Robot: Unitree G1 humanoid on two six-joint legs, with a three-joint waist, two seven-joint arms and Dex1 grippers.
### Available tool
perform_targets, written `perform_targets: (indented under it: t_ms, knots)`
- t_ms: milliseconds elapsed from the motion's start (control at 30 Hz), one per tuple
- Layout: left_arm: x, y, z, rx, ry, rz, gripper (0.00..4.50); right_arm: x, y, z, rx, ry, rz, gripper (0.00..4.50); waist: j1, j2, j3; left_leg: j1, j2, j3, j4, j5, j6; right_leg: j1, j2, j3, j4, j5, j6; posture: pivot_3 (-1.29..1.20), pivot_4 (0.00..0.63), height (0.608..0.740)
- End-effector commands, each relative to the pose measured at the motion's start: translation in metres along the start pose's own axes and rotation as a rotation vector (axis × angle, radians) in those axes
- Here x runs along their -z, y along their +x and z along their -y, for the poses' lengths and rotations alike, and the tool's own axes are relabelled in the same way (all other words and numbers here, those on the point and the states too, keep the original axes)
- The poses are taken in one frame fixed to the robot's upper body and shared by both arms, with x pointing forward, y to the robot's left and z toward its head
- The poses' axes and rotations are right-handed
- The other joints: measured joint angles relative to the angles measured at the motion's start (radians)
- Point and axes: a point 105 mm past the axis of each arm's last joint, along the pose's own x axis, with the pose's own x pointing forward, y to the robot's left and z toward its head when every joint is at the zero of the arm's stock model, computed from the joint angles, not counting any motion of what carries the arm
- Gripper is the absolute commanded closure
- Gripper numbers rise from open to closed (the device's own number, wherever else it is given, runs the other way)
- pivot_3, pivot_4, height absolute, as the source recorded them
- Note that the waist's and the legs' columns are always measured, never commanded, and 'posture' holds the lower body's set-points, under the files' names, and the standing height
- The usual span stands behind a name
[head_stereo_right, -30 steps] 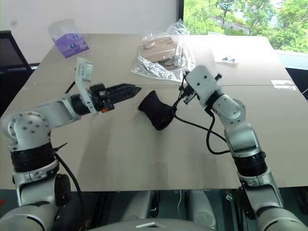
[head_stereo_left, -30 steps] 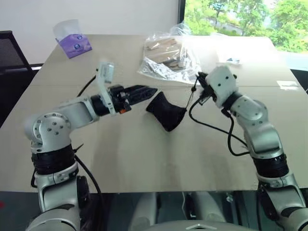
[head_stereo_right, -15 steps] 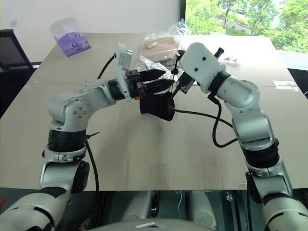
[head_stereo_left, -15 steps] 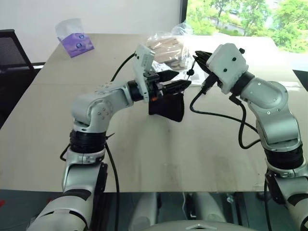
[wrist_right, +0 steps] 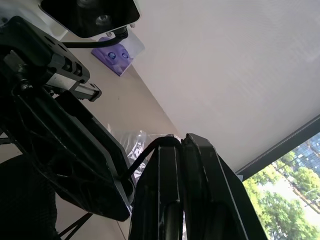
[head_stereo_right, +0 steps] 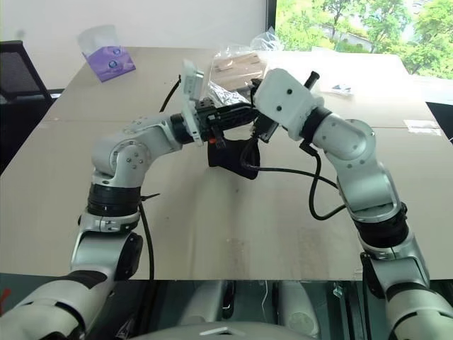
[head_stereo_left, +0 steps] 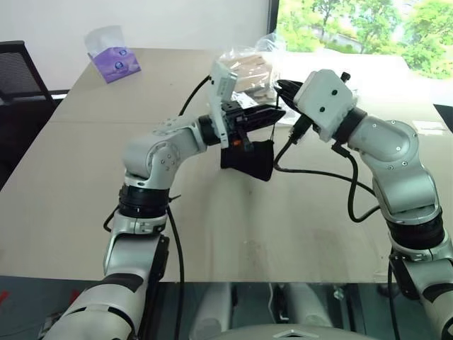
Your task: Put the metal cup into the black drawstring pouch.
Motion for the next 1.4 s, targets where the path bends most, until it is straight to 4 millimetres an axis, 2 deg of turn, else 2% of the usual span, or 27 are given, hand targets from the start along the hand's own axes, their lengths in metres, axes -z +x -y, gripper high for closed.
perform_targets:
  t_ms: [33,133,267,333,433,600,733,767,800,833,867,900,933,967,1000,1033,1067,1100,1133,1267,1400]
  knots:
    - [-0.002,0.005,0.006,0.035,0.038,0.001,4.28,-0.019,-0.004,0.012,0.067,0.004,0.046,4.5,0.0,0.0,0.0,0.0,0.0,0.0,0.0,0.0,0.0,0.0,0.0,0.0,0.0,0.0,0.0,0.0,0.15,0.74]
    - [0.026,-0.003,0.001,0.004,0.039,-0.107,4.28,0.011,-0.017,0.052,0.267,0.111,-0.07,4.5,0.0,0.0,0.0,0.0,0.0,0.0,0.0,0.0,0.0,0.0,0.0,0.0,0.0,0.0,0.0,0.0,0.15,0.74]
    - [0.075,-0.023,-0.019,-0.126,0.013,-0.274,4.28,0.068,-0.052,0.098,0.503,0.177,-0.284,4.5,0.002,0.0,0.0,0.0,0.0,0.0,0.001,0.0,0.0,0.0,0.0,0.0,0.001,0.0,0.0,0.0,0.15,0.74]
    - [0.088,-0.032,-0.025,-0.177,0.006,-0.31,4.28,0.094,-0.071,0.109,0.57,0.173,-0.386,4.5,0.004,0.0,0.0,0.0,0.0,0.0,0.001,0.0,0.0,0.0,0.0,0.0,0.0,0.0,0.0,0.0,0.15,0.74]
    - [0.095,-0.038,-0.031,-0.232,0.006,-0.327,4.28,0.115,-0.084,0.109,0.578,0.184,-0.455,4.5,0.002,0.001,0.0,0.0,0.0,0.0,0.0,0.0,0.0,0.0,0.0,0.0,0.001,0.0,0.0,0.0,0.15,0.74]
    - [0.1,-0.041,-0.038,-0.298,0.043,-0.344,4.28,0.134,-0.088,0.093,0.53,0.219,-0.499,4.5,-0.004,0.002,0.001,0.0,0.0,0.001,0.0,0.0,0.001,0.0,0.0,0.001,0.001,0.0,0.0,0.0,0.15,0.74]
    - [0.102,-0.035,-0.041,-0.347,0.156,-0.334,4.28,0.143,-0.08,0.059,0.423,0.339,-0.483,4.5,0.0,0.002,0.0,0.0,0.0,0.001,0.001,0.0,0.001,0.0,0.0,0.001,0.001,0.0,0.0,0.0,0.15,0.74]
    - [0.103,-0.034,-0.037,-0.332,0.132,-0.327,3.78,0.142,-0.079,0.044,0.341,0.366,-0.463,4.5,0.001,0.002,0.0,0.0,0.0,0.001,0.001,0.0,0.001,0.0,0.0,0.001,0.001,0.0,0.0,0.0,0.15,0.74]
    - [0.1,-0.034,-0.034,-0.326,0.098,-0.302,3.26,0.142,-0.079,0.033,0.296,0.398,-0.447,4.18,0.002,0.002,0.0,0.0,0.0,0.001,0.001,0.0,0.001,0.0,0.0,0.001,0.001,0.0,0.0,0.0,0.15,0.74]
    - [0.098,-0.033,-0.031,-0.315,0.075,-0.284,3.07,0.142,-0.081,0.026,0.27,0.425,-0.442,3.86,0.002,0.002,0.0,0.0,0.0,0.001,0.001,0.0,0.001,0.0,0.0,0.001,0.001,0.0,0.0,0.0,0.15,0.74]
    - [0.097,-0.033,-0.028,-0.31,0.079,-0.275,2.6,0.146,-0.086,0.018,0.244,0.433,-0.457,3.66,0.002,0.002,0.0,0.0,0.0,0.0,0.001,-0.001,0.002,0.001,0.0,0.0,0.001,0.0,0.0,0.0,0.15,0.74]
    - [0.089,-0.035,-0.029,-0.348,0.087,-0.242,2.35,0.15,-0.093,0.01,0.225,0.452,-0.469,3.42,0.001,0.002,0.0,0.0,0.0,0.0,0.001,-0.002,0.003,0.001,0.0,0.001,0.001,0.0,0.0,0.0,0.15,0.74]
    - [0.083,-0.039,-0.029,-0.382,0.099,-0.214,2.15,0.15,-0.099,0.003,0.204,0.47,-0.471,3.11,0.001,0.003,0.0,0.0,0.0,0.0,0.001,-0.003,0.005,0.001,0.0,0.001,0.001,0.0,0.0,0.0,0.15,0.74]
    - [0.079,-0.042,-0.028,-0.407,0.104,-0.195,1.61,0.15,-0.104,-0.001,0.191,0.483,-0.469,2.59,-0.001,0.003,0.0,0.0,0.0,0.0,0.002,-0.003,0.005,0.001,0.0,0.001,0.001,0.0,0.0,0.0,0.15,0.74]
    - [0.072,-0.048,-0.026,-0.432,0.116,-0.168,1.32,0.148,-0.11,-0.005,0.173,0.486,-0.47,2.27,-0.001,0.003,0.0,0.0,0.0,0.0,0.002,-0.003,0.006,0.001,0.0,0.001,0.001,0.0,0.0,0.0,0.15,0.74]
    - [0.069,-0.051,-0.022,-0.443,0.125,-0.154,1.29,0.147,-0.114,-0.008,0.161,0.484,-0.473,2.14,-0.002,0.003,0.0,0.0,0.0,0.0,0.002,-0.003,0.006,0.001,0.0,0.001,0.002,0.0,0.0,0.0,0.15,0.74]
    - [0.062,-0.061,-0.02,-0.486,0.135,-0.121,0.56,0.144,-0.122,-0.014,0.145,0.499,-0.47,1.45,-0.003,0.003,0.0,0.0,0.001,0.001,0.003,-0.003,0.006,0.001,0.0,0.001,0.002,0.0,0.0,0.0,0.15,0.74]
    - [0.056,-0.073,-0.018,-0.529,0.146,-0.094,0.55,0.141,-0.128,-0.019,0.138,0.519,-0.47,1.26,-0.003,0.003,0.0,0.0,0.001,0.001,0.003,-0.003,0.006,0.001,-0.001,0.001,0.002,0.0,0.0,0.0,0.15,0.74]
    - [0.053,-0.083,-0.015,-0.566,0.141,-0.077,0.55,0.137,-0.133,-0.022,0.137,0.544,-0.444,0.71,-0.002,0.003,0.0,0.0,0.001,0.0,0.003,-0.003,0.006,0.001,-0.001,0.001,0.002,0.0,0.0,0.0,0.15,0.74]
    - [0.051,-0.127,-0.013,-0.766,0.178,0.001,0.55,0.114,-0.15,-0.033,0.14,0.55,-0.273,0.71,0.001,0.004,0.0,0.001,0.003,0.0,0.003,-0.004,0.006,0.002,-0.002,0.001,0.001,0.0,0.0,0.0,0.15,0.74]
    - [0.06,-0.158,0.001,-0.833,0.173,-0.02,0.55,0.123,-0.174,-0.042,0.165,0.565,-0.336,0.71,0.004,0.004,0.0,0.002,0.002,0.0,0.004,-0.004,0.007,0.004,-0.003,0.001,0.001,0.0,0.0,0.0,0.15,0.74]
